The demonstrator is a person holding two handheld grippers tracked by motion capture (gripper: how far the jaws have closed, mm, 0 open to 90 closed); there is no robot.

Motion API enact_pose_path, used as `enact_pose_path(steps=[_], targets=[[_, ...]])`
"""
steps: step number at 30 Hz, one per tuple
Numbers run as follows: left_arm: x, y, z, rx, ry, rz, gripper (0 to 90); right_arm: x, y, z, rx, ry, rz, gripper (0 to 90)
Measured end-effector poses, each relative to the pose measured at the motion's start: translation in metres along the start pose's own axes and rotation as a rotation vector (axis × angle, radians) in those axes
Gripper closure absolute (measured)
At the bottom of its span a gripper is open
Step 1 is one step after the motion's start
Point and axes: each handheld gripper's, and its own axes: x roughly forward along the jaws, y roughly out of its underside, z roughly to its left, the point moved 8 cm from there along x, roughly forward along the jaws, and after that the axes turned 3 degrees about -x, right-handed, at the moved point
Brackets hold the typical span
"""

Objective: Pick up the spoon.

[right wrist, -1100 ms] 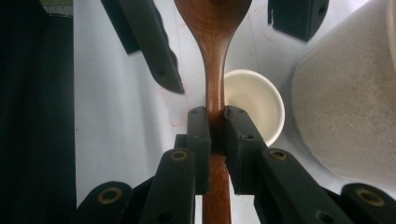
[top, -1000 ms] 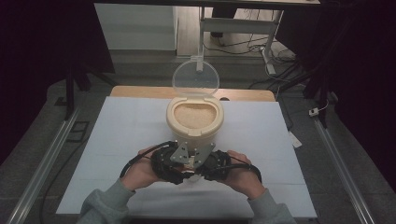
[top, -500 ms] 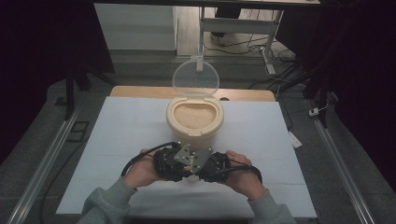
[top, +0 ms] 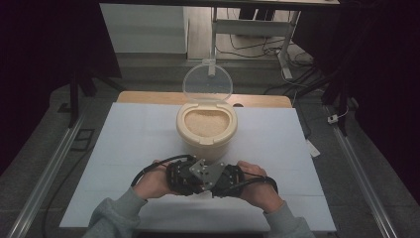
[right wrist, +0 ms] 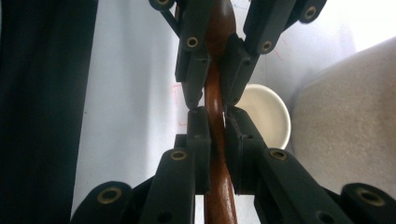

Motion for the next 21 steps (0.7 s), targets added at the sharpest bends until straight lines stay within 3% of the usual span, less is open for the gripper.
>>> enact_pose_path(steps=[3,5,8,11,12,15,19,21], targets=[[0.000,0.000,0.001,-0.009,0.005,-0.011,75.0,0.000,0.001,0.001,0.013,0.001,0.002,80.3],[-0.002,0.000,0.002,0.006,0.009,-0.012,76.2,-0.002,0.001,-0.004,0.015,0.026,-0.021,78.3],[0.000,-0.001,0.004,-0.009,-0.006,-0.047,77.0,-0.007,0.000,-0.006,0.061,0.029,-0.063,73.2],[-0.001,-0.001,0.006,-0.006,-0.015,-0.054,77.4,-0.016,0.002,-0.012,0.114,0.099,-0.118,65.6],[-0.003,-0.001,0.008,-0.014,-0.022,-0.079,77.4,-0.022,0.003,-0.015,0.129,0.114,-0.143,64.0],[-0.007,-0.001,0.010,-0.013,-0.027,-0.094,77.6,-0.041,0.007,-0.025,0.231,0.199,-0.273,56.5],[-0.014,0.000,0.014,-0.026,-0.039,-0.132,77.8,-0.067,0.020,-0.037,0.403,0.305,-0.472,49.4],[-0.016,0.000,0.015,-0.031,-0.041,-0.145,77.9,-0.075,0.030,-0.040,0.491,0.344,-0.532,45.4]])
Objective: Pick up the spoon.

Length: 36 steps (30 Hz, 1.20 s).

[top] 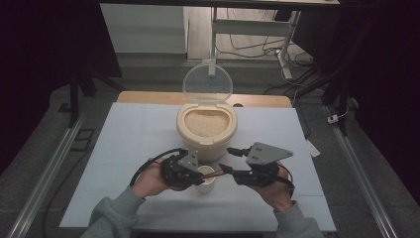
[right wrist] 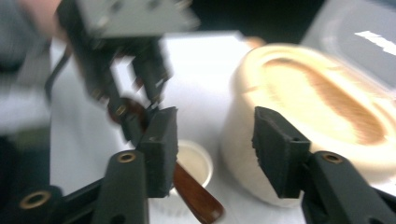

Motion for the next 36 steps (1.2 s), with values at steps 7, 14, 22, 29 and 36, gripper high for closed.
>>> enact_pose_path(steps=[7,14,22,29,36], targets=[[-0.006,-0.003,0.003,-0.022,-0.025,-0.047,78.0,-0.017,0.022,-0.011,0.210,0.031,-0.066,37.4],[-0.010,-0.007,0.006,-0.039,-0.062,-0.090,78.0,-0.012,0.037,-0.007,0.307,0.039,-0.075,34.6],[-0.013,-0.011,0.008,-0.051,-0.090,-0.125,78.1,0.000,0.037,0.002,0.325,0.051,-0.065,32.7],[-0.013,-0.013,0.007,-0.053,-0.104,-0.138,78.2,0.015,0.036,0.011,0.356,0.052,-0.065,33.4],[-0.011,-0.015,0.006,-0.050,-0.111,-0.142,78.2,0.021,0.032,0.012,0.416,0.059,-0.101,42.0]])
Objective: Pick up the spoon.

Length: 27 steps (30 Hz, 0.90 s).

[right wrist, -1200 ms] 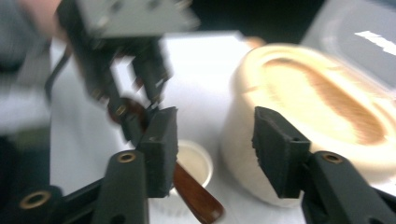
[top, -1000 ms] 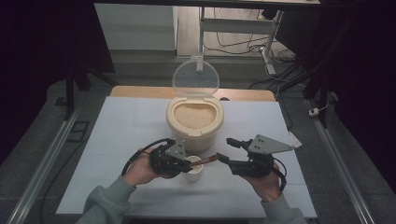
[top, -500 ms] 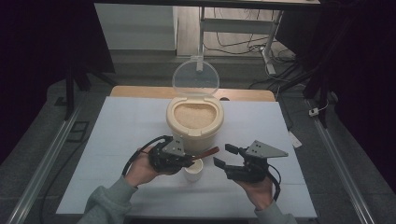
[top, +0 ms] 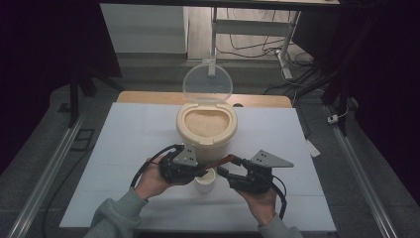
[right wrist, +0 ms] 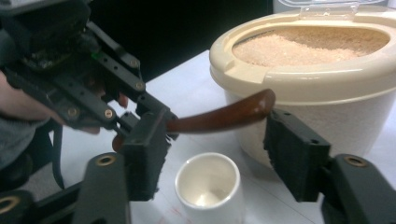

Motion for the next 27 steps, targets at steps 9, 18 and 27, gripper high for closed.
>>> enact_pose_path(steps=[9,18,27], targets=[[0.001,-0.002,-0.003,0.021,-0.020,0.001,78.3,0.007,-0.005,0.006,0.054,-0.017,-0.049,63.2],[-0.005,-0.005,-0.006,0.041,-0.044,-0.023,78.4,0.001,-0.017,0.018,0.109,-0.153,-0.136,81.1],[-0.010,-0.012,-0.007,-0.010,-0.041,-0.109,72.7,-0.004,-0.025,0.020,0.069,-0.172,-0.178,83.6]])
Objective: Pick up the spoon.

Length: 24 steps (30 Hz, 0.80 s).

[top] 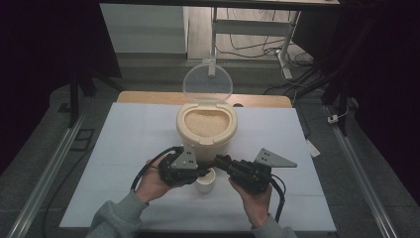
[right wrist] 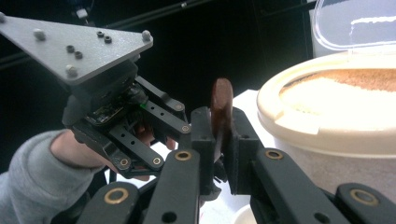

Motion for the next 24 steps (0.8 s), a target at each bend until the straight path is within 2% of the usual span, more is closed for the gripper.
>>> enact_pose_path(steps=[1,5,6,7,8,12,14,18,21,24], targets=[[0.000,0.000,0.000,0.000,0.000,0.000,66.0,0.000,0.000,0.000,0.000,0.000,0.000,83.6],[-0.009,-0.001,0.002,-0.072,-0.031,-0.073,40.5,-0.007,-0.008,-0.001,-0.015,-0.013,-0.035,83.7],[-0.012,0.000,0.002,-0.089,-0.037,-0.085,36.4,-0.009,-0.010,-0.002,-0.020,-0.009,-0.041,83.7],[-0.015,0.003,0.002,-0.101,-0.043,-0.094,36.4,-0.009,-0.010,-0.002,-0.020,-0.009,-0.041,83.7],[-0.019,0.005,0.002,-0.111,-0.052,-0.101,31.3,-0.013,-0.014,-0.004,-0.026,-0.005,-0.055,83.7],[-0.035,0.022,0.006,-0.165,-0.104,-0.125,27.5,-0.021,-0.019,-0.009,-0.033,0.008,-0.071,83.8],[-0.042,0.034,0.010,-0.200,-0.117,-0.133,26.9,-0.024,-0.022,-0.012,-0.035,0.015,-0.085,83.7],[-0.052,0.064,0.018,-0.252,-0.161,-0.115,25.1,-0.032,-0.030,-0.014,-0.054,0.029,-0.103,83.8],[-0.057,0.087,0.023,-0.308,-0.174,-0.113,24.6,-0.035,-0.034,-0.015,-0.068,0.032,-0.114,83.7],[-0.060,0.109,0.025,-0.343,-0.189,-0.092,23.9,-0.041,-0.040,-0.017,-0.076,0.036,-0.126,83.7]])
